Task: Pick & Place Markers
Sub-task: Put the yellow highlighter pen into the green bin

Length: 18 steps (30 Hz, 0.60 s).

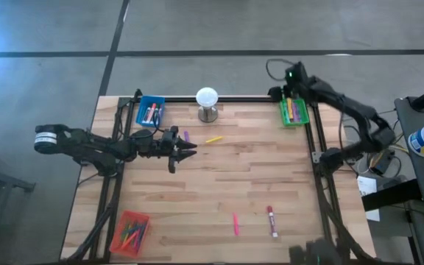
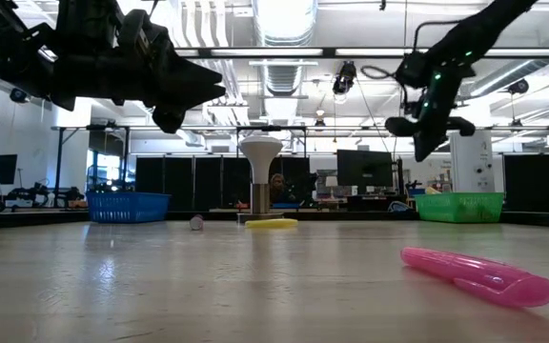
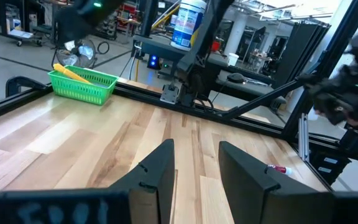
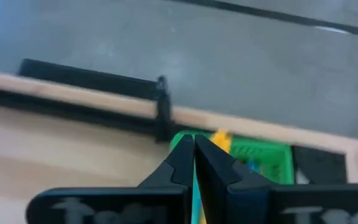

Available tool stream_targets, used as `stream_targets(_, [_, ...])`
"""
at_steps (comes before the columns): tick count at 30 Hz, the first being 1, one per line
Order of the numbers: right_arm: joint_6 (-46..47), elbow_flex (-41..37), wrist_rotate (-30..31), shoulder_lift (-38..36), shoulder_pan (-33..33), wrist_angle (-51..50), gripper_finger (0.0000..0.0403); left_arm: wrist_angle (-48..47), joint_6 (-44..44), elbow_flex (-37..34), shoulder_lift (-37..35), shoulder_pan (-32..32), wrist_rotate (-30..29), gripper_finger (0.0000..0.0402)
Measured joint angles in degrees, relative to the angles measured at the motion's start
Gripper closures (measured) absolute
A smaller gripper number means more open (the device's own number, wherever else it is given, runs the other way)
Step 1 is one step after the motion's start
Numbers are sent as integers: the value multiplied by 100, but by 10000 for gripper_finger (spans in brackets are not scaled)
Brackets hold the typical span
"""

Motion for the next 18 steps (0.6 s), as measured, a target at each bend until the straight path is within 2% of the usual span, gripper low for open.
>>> stream_targets(5, [-417,1214,-89,1155,-478,-978,394,-3,0,0,0,0,0,282])
stream_targets(9, [-561,1852,-69,1782,-599,-1660,394,-7,0,0,0,0,0,282])
stream_targets(18, [-613,2196,28,2244,-627,-1859,394,-26,0,0,0,0,0,282])
